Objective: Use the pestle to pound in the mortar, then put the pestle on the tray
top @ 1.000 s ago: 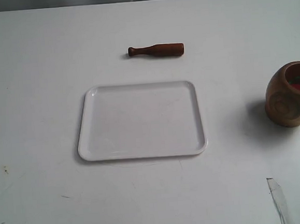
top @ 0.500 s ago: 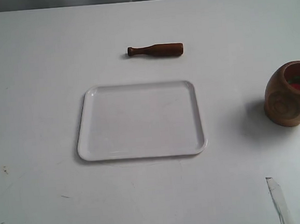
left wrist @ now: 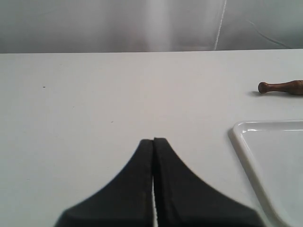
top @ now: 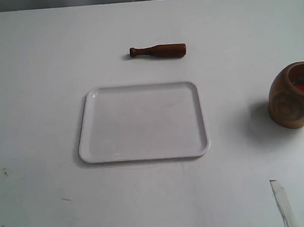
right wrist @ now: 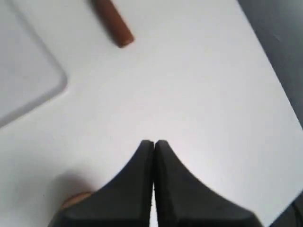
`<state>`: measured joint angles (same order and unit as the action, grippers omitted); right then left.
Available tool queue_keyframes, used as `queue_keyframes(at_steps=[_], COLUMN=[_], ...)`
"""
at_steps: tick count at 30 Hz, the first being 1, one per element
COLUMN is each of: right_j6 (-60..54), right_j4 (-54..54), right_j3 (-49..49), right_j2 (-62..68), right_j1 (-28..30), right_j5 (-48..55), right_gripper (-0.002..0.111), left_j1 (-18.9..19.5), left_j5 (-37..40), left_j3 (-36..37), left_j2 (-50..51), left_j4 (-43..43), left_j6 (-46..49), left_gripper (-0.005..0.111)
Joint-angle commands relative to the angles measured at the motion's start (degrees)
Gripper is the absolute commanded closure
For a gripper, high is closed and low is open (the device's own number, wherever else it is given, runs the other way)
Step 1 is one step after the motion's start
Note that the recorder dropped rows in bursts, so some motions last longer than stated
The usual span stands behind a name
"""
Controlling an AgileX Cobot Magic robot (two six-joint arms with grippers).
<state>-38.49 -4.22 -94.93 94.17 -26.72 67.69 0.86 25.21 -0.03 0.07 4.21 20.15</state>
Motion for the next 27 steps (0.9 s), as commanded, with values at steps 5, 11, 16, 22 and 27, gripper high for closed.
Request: queue_keyframes(at_steps=[5, 11, 16, 22, 27], right_j6=[-8.4, -13.3, -20.0, -25.6, -29.6], right_j4=[-0.7, -2.6, 5.7, 17.8, 18.2], right_j3=[-5.1, -12.5, -29.2, -44.1, -44.2], right_j2=[15.2, 28.0, 40.2, 49.2, 50.7], right_j1=[-7.6, -8.7, -8.7, -8.6, -8.5], right_j5=[-10.7, -10.5, -0.5, 2.3, 2.3], right_gripper=[0.108, 0.108, 0.108, 0.108, 0.096], left_j1=[-0.4, -0.4, -0.4, -0.4, -0.4], left_j5=[-0.2, -0.2, -0.2, -0.2, -0.2], left_j3=[0.0, 0.0, 0.0, 0.0, 0.0], left_j2=[-0.1, -0.1, -0.1, -0.1, -0.1], left_j4=[-0.4, -0.4, -0.4, -0.4, -0.4], left_j6=[-0.5, -0.5, -0.5, -0.5, -0.5], left_gripper=[0.107, 0.107, 0.107, 0.107, 0.107])
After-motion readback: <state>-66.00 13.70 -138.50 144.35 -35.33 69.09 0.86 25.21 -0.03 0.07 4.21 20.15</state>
